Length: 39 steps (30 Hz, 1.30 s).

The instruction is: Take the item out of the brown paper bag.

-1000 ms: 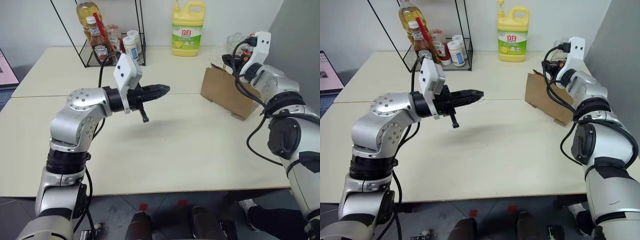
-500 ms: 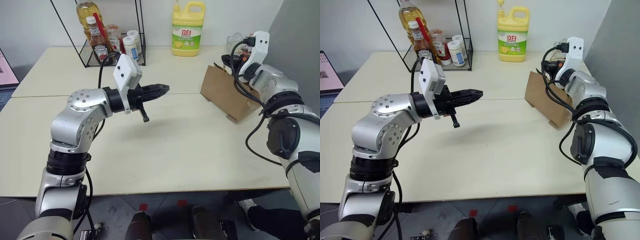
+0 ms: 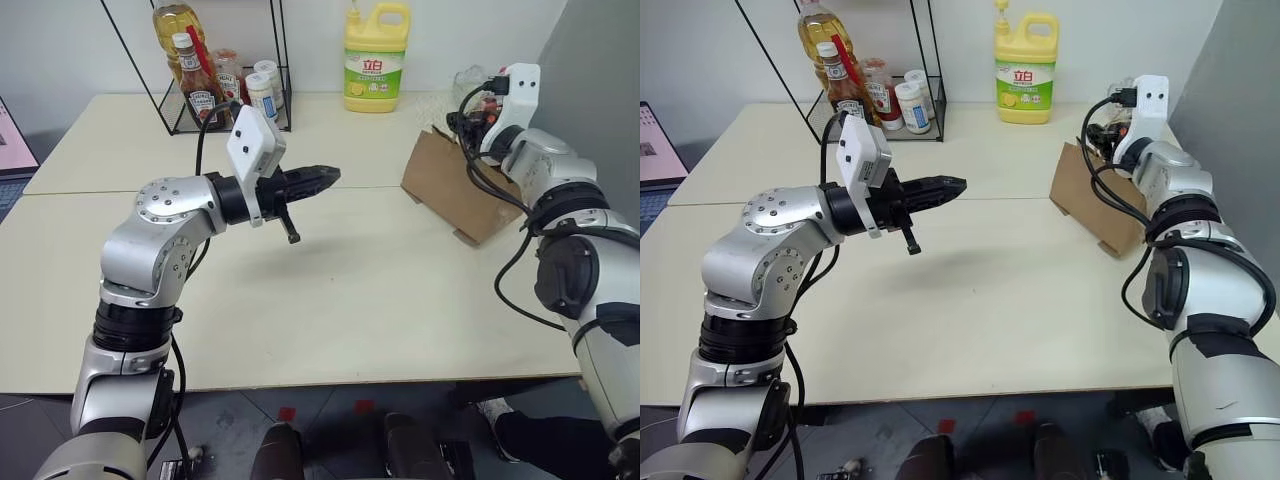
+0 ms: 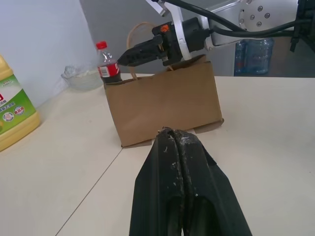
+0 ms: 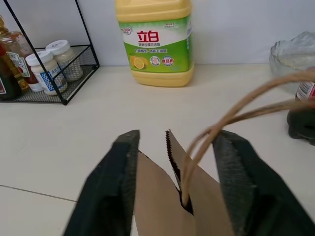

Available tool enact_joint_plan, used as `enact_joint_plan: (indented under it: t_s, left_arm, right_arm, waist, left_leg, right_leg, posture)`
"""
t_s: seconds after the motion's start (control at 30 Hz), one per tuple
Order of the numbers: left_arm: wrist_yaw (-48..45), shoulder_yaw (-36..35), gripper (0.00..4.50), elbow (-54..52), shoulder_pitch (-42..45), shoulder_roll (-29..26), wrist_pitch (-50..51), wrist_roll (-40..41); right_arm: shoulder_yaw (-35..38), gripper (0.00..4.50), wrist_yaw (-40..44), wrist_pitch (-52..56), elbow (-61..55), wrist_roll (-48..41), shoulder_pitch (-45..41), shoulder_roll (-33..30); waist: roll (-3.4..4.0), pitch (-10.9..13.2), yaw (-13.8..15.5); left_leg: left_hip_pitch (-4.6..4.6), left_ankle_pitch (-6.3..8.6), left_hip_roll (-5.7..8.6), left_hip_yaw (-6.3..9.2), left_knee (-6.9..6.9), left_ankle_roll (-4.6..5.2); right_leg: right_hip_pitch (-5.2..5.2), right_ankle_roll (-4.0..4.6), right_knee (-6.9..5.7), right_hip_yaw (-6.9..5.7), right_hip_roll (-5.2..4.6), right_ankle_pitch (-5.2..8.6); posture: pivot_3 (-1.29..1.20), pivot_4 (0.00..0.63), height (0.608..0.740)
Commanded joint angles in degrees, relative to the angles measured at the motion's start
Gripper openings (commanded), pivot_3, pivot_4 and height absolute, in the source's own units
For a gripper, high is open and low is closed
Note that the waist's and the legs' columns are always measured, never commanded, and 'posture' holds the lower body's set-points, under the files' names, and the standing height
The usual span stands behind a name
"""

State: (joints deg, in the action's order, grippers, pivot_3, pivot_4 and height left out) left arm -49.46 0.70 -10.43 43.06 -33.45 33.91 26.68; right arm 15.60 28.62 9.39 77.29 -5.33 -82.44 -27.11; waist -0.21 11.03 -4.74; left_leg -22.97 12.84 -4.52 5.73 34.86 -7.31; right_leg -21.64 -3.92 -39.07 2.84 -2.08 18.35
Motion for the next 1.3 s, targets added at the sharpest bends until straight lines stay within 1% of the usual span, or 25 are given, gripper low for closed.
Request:
enact_joint_plan:
  t_s: [0.03,0.3,0.33,0.37,0.4,0.5,0.53,0.57,0.87,1.07,1.13,1.2,1.3]
  left_arm:
    - [-0.16,-0.31,0.00,-0.81,1.02,0.21,-0.37,0.47]
    - [-0.43,0.00,0.00,-0.30,1.61,0.58,-0.81,0.14]
    - [-0.40,0.01,0.00,-0.31,1.65,0.65,-0.82,0.10]
    - [-0.39,0.00,0.00,-0.34,1.69,0.69,-0.81,0.08]
    - [-0.36,-0.05,0.00,-0.43,1.69,0.67,-0.80,0.05]
    - [-0.26,-0.28,0.00,-0.54,1.62,0.56,-0.76,-0.05]
    - [-0.22,-0.31,0.00,-0.59,1.57,0.54,-0.74,-0.07]
    - [-0.14,-0.35,0.00,-0.68,1.48,0.53,-0.72,-0.09]
    - [0.05,-0.67,0.00,-1.19,0.98,0.27,-0.53,0.05]
    - [0.03,-0.37,0.00,-0.83,1.26,0.40,-0.76,-0.24]
    - [-0.05,-0.33,0.00,-0.65,1.41,0.43,-0.82,-0.29]
    - [-0.17,-0.31,0.00,-0.58,1.46,0.42,-0.82,-0.29]
    - [-0.21,-0.33,0.00,-0.79,1.32,0.38,-0.73,-0.23]
  right_arm:
    - [0.62,3.27,0.50,0.89,-1.80,-0.63,-0.87,-0.84]
    - [1.14,3.27,-2.81,1.99,-1.51,-0.90,-0.68,-0.88]
    - [1.40,2.90,-3.06,1.91,-1.48,-1.15,-0.64,-0.81]
    - [1.62,2.67,-3.16,1.90,-1.46,-1.36,-0.64,-0.74]
    - [1.78,2.34,-3.49,1.88,-1.43,-1.40,-0.66,-0.70]
    - [2.20,1.26,-3.62,1.90,-1.40,-1.36,-0.77,-0.59]
    - [2.25,0.99,-3.60,1.91,-1.40,-1.34,-0.81,-0.57]
    - [2.26,0.90,-3.57,1.90,-1.40,-1.30,-0.83,-0.55]
    - [2.48,0.89,-2.35,1.89,-1.46,-1.65,-1.03,-0.02]
    - [0.67,0.89,-2.02,0.75,-1.61,0.21,-0.75,-0.06]
    - [1.33,1.60,-1.51,0.91,-1.65,-0.49,-0.78,-0.17]
    - [0.87,2.03,-1.48,1.29,-1.68,-0.03,-0.74,-0.43]
    - [-0.37,3.03,-1.37,2.32,-1.77,1.09,-0.62,-1.13]
  waist:
    - [0.00,0.00,0.00]
    - [0.00,0.00,0.00]
    - [0.00,0.00,0.00]
    - [0.00,0.00,0.00]
    - [0.00,0.00,0.00]
    - [0.00,0.00,0.00]
    - [0.00,0.00,0.00]
    - [0.00,0.00,0.00]
    - [0.00,0.00,0.00]
    - [0.00,0.00,0.00]
    - [0.00,0.00,0.00]
    - [0.00,0.00,0.00]
    - [0.00,0.00,0.00]
  left_leg:
    - [0.00,0.00,0.00,0.00,0.00,0.00]
    - [0.00,0.00,0.00,0.00,0.00,0.00]
    - [0.00,0.00,0.00,0.00,0.00,0.00]
    - [0.00,0.00,0.00,0.00,0.00,0.00]
    - [0.00,0.00,0.00,0.00,0.00,0.00]
    - [0.00,0.00,0.00,-0.01,0.00,0.00]
    - [0.00,0.00,0.00,0.00,0.00,0.00]
    - [0.00,0.00,0.00,-0.01,0.00,0.00]
    - [0.00,0.00,0.00,0.00,0.00,0.00]
    - [0.00,0.00,0.00,0.00,0.00,0.00]
    - [0.00,0.00,0.00,-0.01,0.00,0.00]
    - [0.00,0.00,0.00,0.00,0.00,0.00]
    - [0.00,0.00,0.00,-0.01,0.00,0.00]
  right_leg:
    - [0.00,0.00,0.00,0.00,0.00,0.00]
    - [0.00,0.00,0.00,0.00,0.00,0.00]
    - [0.00,0.00,0.00,0.00,0.00,0.00]
    - [0.00,0.00,0.00,0.00,0.00,0.00]
    - [0.00,0.00,0.00,0.00,0.00,0.00]
    - [0.00,0.00,0.00,0.00,0.00,0.00]
    - [0.00,0.00,0.00,0.00,0.00,0.00]
    - [0.00,0.00,0.00,0.00,0.00,0.00]
    - [0.00,0.00,0.00,0.00,0.00,0.00]
    - [0.00,0.00,-0.01,0.00,0.00,0.00]
    - [0.00,0.00,-0.01,0.00,0.00,0.00]
    - [0.00,0.00,-0.01,0.00,0.00,0.00]
    - [0.00,0.00,-0.01,0.00,0.00,0.00]
  posture:
    - [0.00,0.150,0.740]
    - [0.00,0.150,0.740]
    - [0.00,0.150,0.740]
    - [0.00,0.150,0.740]
    - [0.00,0.150,0.740]
    - [0.00,0.150,0.740]
    - [0.00,0.150,0.740]
    - [0.00,0.150,0.740]
    - [0.00,0.150,0.740]
    - [0.00,0.150,0.740]
    - [0.00,0.150,0.740]
    - [0.00,0.150,0.740]
    - [0.00,0.150,0.740]
